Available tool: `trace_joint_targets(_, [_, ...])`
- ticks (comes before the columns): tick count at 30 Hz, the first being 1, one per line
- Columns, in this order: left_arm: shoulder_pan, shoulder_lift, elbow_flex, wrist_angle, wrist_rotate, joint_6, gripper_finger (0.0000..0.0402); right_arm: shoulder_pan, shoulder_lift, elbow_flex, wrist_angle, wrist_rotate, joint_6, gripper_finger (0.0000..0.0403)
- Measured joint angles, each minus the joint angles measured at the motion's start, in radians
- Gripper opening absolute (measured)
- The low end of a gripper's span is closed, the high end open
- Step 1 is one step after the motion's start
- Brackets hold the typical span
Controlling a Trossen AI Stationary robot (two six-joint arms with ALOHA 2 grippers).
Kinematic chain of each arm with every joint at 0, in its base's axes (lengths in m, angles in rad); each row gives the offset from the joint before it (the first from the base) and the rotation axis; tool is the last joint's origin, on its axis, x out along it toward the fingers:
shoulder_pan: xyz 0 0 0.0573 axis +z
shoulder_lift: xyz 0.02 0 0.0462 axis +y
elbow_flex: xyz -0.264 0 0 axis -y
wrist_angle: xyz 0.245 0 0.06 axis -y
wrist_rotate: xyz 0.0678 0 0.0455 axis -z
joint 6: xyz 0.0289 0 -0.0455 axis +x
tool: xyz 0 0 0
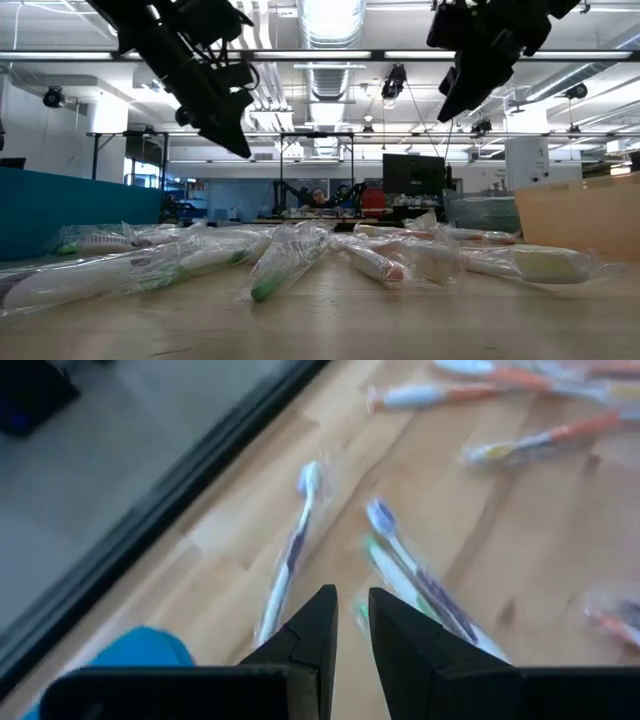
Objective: Pick & Place Toothbrushes
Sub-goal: Put the green toothbrush into the black bin
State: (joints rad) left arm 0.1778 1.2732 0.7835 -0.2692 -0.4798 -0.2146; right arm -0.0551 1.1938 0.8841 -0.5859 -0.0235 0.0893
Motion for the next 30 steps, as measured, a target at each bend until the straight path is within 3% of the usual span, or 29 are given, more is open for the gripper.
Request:
trace_joint_targets(7, [0.004, 0.0, 0.005, -0.02, 0.015, -0.174, 0.0067, 0.0, 0.0, -0.01, 0.079, 0.006, -0.003, 0.0008])
trace_joint_targets(14, [0.006, 0.0, 0.004, -0.089, 0.047, -0.254, 0.0067, -0.004, -0.001, 0.018, 0.094, 0.053, -0.063, 0.0008])
trace_joint_targets(25, [0.006, 0.129, 0.023, -0.093, 0.075, -0.246, 0.0067, -0.004, -0.001, 0.038, 0.099, 0.053, -0.074, 0.0008])
trace_joint_targets(30, [0.006, 0.214, 0.073, -0.089, 0.139, -0.227, 0.0067, -0.004, -0.001, 0.038, 0.094, 0.052, -0.073, 0.0008])
